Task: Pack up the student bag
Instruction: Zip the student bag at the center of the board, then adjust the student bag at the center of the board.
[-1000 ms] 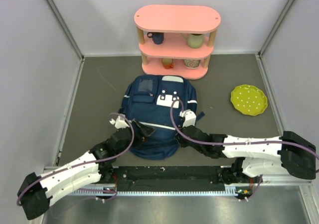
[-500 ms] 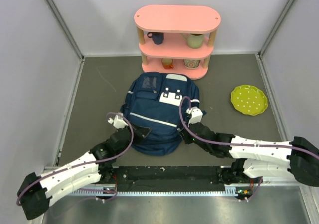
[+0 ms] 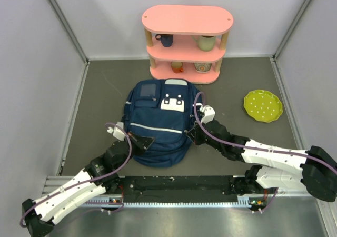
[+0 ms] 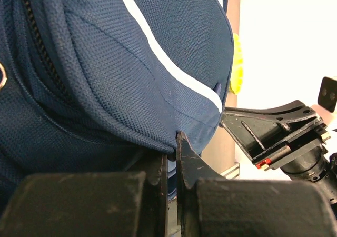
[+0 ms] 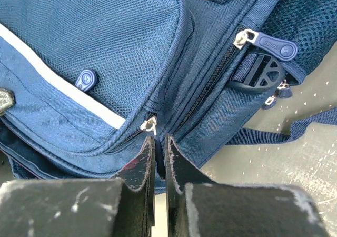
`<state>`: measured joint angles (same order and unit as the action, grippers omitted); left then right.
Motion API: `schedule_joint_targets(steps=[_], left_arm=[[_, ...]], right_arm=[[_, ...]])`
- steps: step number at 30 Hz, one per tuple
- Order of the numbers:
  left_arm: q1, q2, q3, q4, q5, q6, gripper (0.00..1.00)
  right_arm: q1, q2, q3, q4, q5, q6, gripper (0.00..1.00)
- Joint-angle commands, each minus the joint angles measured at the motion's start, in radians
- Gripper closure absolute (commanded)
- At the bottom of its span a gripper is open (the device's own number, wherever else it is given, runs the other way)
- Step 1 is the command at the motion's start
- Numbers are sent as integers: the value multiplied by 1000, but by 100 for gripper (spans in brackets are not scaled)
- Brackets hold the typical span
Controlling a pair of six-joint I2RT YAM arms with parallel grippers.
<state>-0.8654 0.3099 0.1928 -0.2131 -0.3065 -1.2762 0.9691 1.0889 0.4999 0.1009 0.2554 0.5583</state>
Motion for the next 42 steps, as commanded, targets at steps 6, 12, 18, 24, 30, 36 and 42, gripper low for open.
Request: schedule_joint_targets(steps=[6, 12, 18, 24, 30, 36, 42], left_arm=[[12, 102, 11, 87, 105, 106, 100], [9, 302, 178, 89, 225, 320, 33], [8, 290, 381, -257, 101, 497, 1], [9, 193, 453, -492, -216, 495, 1], [11, 187, 465, -480, -370, 561, 2], [57, 382, 508, -480, -427, 589, 1], [276, 394, 397, -267, -189, 672, 1]], right_arm=[[-127, -11, 29, -69, 168, -40, 46], [-224, -121, 49, -254, 145, 81, 24], [-313, -346, -23, -302, 50, 143, 10], [-331, -417, -89, -288, -82, 250, 4], [-333, -299, -144, -115, -241, 389, 1], [-329, -169, -241, 149, -338, 571, 1], [-293, -80, -213, 194, -340, 569, 1]])
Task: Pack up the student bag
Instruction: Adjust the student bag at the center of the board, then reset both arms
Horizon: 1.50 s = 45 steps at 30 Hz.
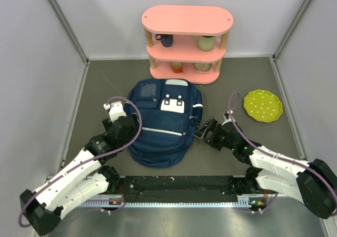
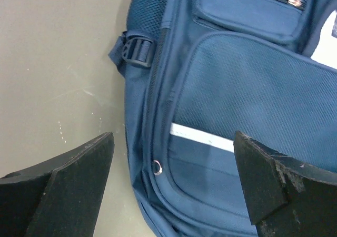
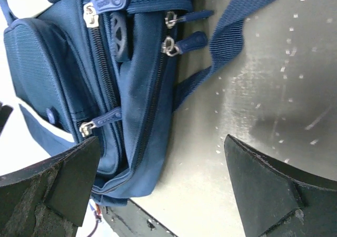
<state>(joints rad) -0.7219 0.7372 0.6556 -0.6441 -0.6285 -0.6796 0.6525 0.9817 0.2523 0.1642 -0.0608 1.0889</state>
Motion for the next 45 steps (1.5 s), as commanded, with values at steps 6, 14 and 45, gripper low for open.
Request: schedule_joint_targets(steps=[6, 14, 45], left_arm=[[246, -67, -279, 443, 401, 89, 1], [246, 68, -427, 785, 841, 8, 19], [573, 102, 7, 334, 458, 250, 1]], right_arm=[[53, 172, 93, 193, -40, 19, 1], [53, 310, 94, 298, -77, -20, 54], [-484, -81, 306, -480, 81, -580, 1]])
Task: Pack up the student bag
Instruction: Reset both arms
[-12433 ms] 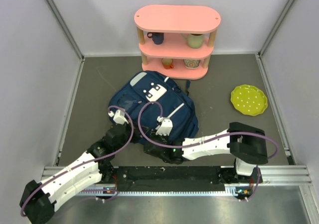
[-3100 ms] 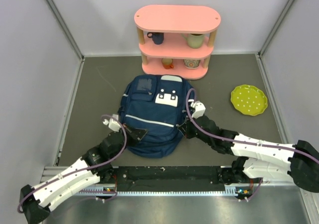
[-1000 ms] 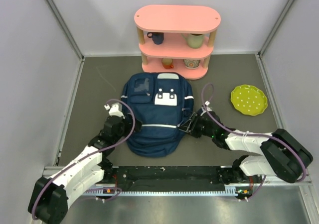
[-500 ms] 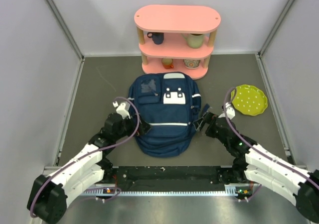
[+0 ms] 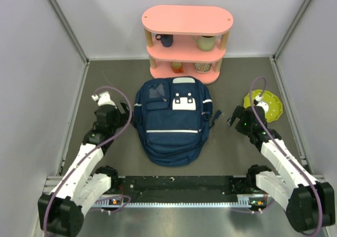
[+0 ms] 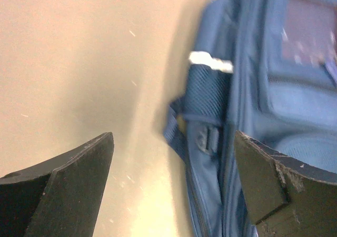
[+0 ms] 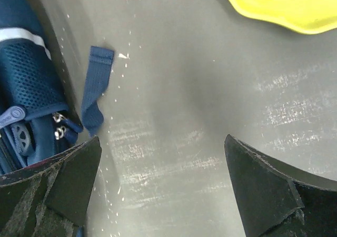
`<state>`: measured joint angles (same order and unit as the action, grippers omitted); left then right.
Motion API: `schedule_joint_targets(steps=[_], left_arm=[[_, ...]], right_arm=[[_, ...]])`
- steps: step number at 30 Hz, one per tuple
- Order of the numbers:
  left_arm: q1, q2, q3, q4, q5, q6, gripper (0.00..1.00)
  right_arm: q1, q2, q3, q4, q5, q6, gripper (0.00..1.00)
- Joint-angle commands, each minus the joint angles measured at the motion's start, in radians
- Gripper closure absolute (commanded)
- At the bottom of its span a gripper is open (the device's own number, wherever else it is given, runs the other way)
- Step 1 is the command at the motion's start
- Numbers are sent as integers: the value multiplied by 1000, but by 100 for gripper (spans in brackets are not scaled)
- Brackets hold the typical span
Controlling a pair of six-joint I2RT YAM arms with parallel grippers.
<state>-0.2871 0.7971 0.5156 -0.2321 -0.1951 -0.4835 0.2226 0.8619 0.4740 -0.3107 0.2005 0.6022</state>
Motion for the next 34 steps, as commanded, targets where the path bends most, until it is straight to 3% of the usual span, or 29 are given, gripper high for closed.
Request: schedule_joint_targets(steps=[1, 5, 10, 15, 21, 28, 34], left_arm=[[170, 42, 161, -104, 20, 51, 1], [172, 18, 158, -115, -9, -15, 1], [174, -36, 94, -98, -59, -36, 1], [174, -94, 49, -63, -44, -41, 2], [172, -125, 46, -62, -63, -36, 2], [172, -113, 46, -56, -40, -35, 2], [172, -121, 43, -47, -46, -27, 1]], right_arm=[[-55, 25, 87, 24, -185, -114, 1], [-54, -58, 19, 149, -162, -148, 1], [-52, -161, -80, 245, -10, -292, 1], [-52, -210, -170, 363, 14, -343, 1], [-51, -172, -218, 494, 97, -424, 1], [-52, -80, -383, 936, 65, -522, 1], [-54, 66, -365, 1056, 137, -598, 1]])
